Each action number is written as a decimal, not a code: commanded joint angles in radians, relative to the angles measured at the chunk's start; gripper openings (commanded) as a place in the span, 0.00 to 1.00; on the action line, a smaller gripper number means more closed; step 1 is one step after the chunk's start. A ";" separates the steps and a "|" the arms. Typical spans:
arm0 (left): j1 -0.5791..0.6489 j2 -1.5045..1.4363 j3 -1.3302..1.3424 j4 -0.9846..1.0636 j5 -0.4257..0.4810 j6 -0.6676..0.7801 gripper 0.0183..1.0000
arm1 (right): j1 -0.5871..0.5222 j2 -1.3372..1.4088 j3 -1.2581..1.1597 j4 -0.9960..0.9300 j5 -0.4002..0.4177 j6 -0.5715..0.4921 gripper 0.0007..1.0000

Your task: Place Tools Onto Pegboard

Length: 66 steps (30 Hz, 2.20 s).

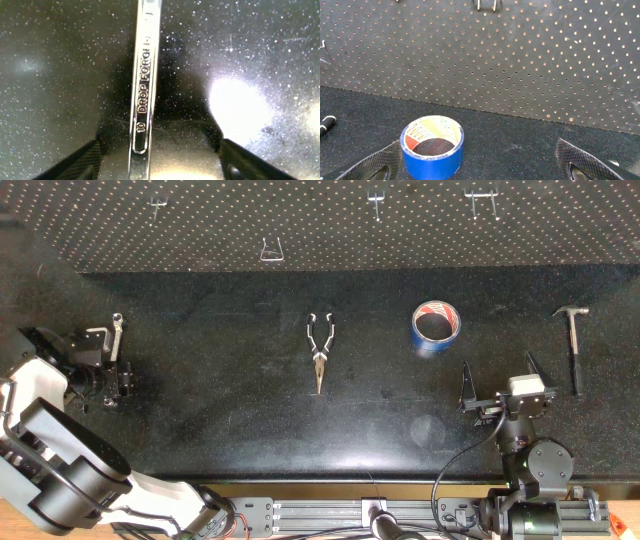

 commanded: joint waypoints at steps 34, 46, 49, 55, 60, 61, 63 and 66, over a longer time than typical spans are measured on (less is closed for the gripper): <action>-0.450 -0.804 0.019 0.038 -0.129 -0.413 0.01 | -0.003 -0.007 -0.003 -0.006 -0.009 -0.011 1.00; -0.776 -1.225 -0.351 0.227 -0.379 -0.597 0.01 | -0.003 -0.007 -0.003 -0.006 -0.009 -0.011 1.00; -0.787 -1.094 -0.442 0.424 -0.376 -0.597 0.01 | -0.003 -0.007 -0.003 -0.006 -0.009 -0.011 1.00; -0.742 -0.921 -0.442 0.579 -0.293 -0.598 0.01 | -0.003 -0.007 -0.003 -0.006 -0.009 -0.011 1.00; -0.677 -0.860 -0.442 0.650 -0.289 -0.600 0.01 | -0.003 -0.007 -0.003 -0.006 -0.009 -0.011 1.00; -0.660 -0.855 -0.442 0.647 -0.280 -0.601 0.01 | -0.003 -0.007 -0.003 -0.006 -0.009 -0.011 1.00; -0.633 -0.854 -0.442 0.628 -0.258 -0.658 0.01 | -0.003 -0.007 -0.003 -0.006 -0.009 -0.011 1.00; -0.631 -0.855 -0.442 0.593 -0.170 -0.675 0.01 | -0.003 -0.007 -0.003 -0.006 -0.009 -0.011 1.00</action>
